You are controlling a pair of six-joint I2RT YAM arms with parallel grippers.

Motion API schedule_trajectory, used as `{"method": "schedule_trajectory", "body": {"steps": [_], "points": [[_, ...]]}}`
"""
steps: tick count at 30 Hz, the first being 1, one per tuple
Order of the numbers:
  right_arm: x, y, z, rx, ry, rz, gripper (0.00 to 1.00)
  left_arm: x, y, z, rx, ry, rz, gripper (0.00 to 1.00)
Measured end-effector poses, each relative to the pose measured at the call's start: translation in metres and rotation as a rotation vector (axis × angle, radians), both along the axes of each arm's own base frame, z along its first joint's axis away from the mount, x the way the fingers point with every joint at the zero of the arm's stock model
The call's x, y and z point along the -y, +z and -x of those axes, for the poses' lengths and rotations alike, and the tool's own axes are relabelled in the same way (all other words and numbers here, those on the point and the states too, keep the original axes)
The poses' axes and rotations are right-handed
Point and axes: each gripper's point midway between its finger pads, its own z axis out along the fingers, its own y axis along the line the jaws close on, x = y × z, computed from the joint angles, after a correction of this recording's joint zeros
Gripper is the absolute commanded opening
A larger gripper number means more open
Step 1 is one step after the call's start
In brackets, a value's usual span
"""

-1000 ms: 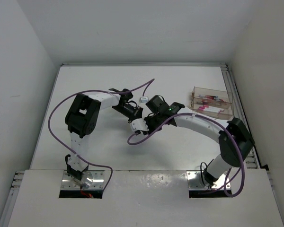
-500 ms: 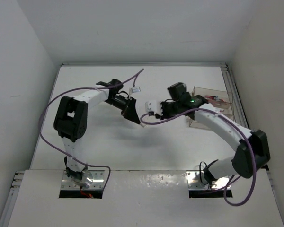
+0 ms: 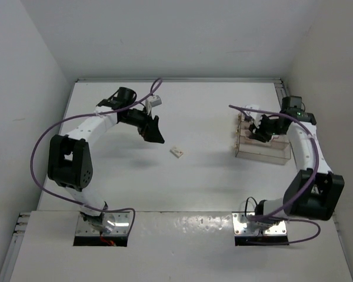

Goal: Sort the stationery into containers
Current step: Place the stationery into the container

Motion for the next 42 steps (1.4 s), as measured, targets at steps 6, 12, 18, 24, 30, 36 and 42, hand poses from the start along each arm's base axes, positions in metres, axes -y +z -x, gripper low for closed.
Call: {"method": "schedule_trajectory", "body": {"steps": [6,12,18,24,30,36,42], "points": [[0.021,-0.016,0.005,-0.070,0.032,-0.062,0.00,-0.013,-0.018,-0.003,0.055,0.089,-0.086,1.00],[0.026,-0.024,0.008,-0.056,0.095,-0.074,0.00,-0.016,-0.002,-0.021,0.171,0.137,-0.094,1.00],[0.030,-0.045,0.010,-0.065,0.136,-0.096,0.02,-0.020,0.005,-0.034,0.213,0.163,-0.134,1.00],[0.031,-0.064,0.010,-0.091,0.168,-0.117,0.04,-0.017,0.022,-0.051,0.283,0.145,-0.131,1.00],[0.030,-0.083,0.011,-0.131,0.193,-0.143,0.11,-0.014,0.007,-0.052,0.257,0.131,-0.155,1.00],[0.027,-0.096,0.013,-0.162,0.210,-0.157,0.39,-0.018,-0.003,-0.053,0.250,0.128,-0.186,1.00],[0.030,-0.099,0.005,-0.138,0.201,-0.143,0.54,-0.015,-0.017,-0.058,0.268,-0.009,-0.209,1.00]]}}
